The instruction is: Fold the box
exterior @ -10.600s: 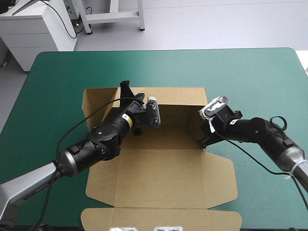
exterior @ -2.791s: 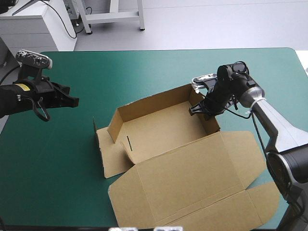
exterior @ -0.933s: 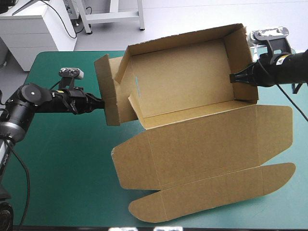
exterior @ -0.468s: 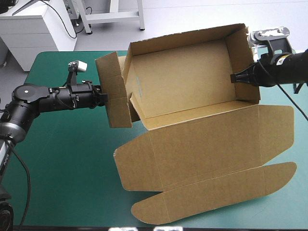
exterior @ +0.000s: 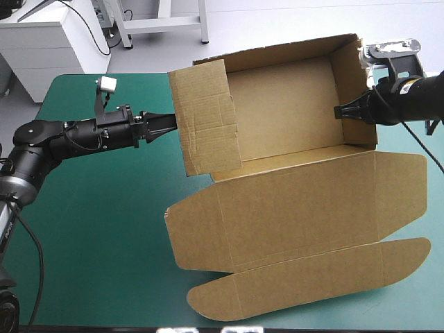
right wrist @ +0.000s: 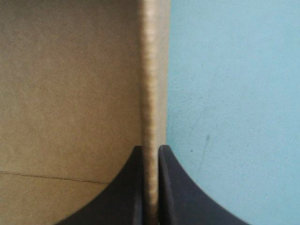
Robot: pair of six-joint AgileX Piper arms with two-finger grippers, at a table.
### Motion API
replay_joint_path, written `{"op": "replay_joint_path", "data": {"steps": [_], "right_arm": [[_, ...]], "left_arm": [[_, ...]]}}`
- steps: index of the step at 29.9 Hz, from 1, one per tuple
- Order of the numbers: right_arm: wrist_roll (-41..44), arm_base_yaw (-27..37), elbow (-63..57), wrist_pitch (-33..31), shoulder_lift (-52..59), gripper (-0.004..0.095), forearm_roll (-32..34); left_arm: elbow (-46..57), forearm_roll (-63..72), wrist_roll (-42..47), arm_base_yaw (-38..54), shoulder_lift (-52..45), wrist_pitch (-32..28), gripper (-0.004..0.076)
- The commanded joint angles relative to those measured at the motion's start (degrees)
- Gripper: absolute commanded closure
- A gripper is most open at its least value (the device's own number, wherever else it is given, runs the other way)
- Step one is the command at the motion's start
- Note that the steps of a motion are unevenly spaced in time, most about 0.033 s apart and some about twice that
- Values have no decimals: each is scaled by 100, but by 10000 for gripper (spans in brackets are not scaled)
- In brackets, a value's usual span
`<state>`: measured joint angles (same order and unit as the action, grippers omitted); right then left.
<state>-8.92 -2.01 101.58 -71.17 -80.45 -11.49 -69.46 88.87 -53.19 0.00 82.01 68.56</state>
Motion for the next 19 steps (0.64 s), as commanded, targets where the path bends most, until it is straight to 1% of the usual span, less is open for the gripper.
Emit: {"op": "replay_joint_path", "data": {"steps": [1,4,6,11,13,14,15,19], "right_arm": [[63,38,195,182,196,926,-144],[63,38,195,226,196,926,-195],[80,38,195,269,196,926,-198],[80,38,195,378,196,926,-312],[80,38,195,391,196,925,-312],[80,38,195,398,196,926,-312],[80,38,195,404,196,926,-312],[80,38,195,456,196,926,-329]], "left_arm": [[-173,762,-124,8,-185,540,723],[-173,723,-136,8,-185,540,668],[-173,723,-155,8,-185,551,589],[-173,749,-366,8,-185,551,284],[-173,814,-439,8,-185,551,185],[-173,848,-439,8,-185,551,160],[-173,889,-449,0,-185,551,153],[-173,972,-527,-14,-185,551,153]]}}
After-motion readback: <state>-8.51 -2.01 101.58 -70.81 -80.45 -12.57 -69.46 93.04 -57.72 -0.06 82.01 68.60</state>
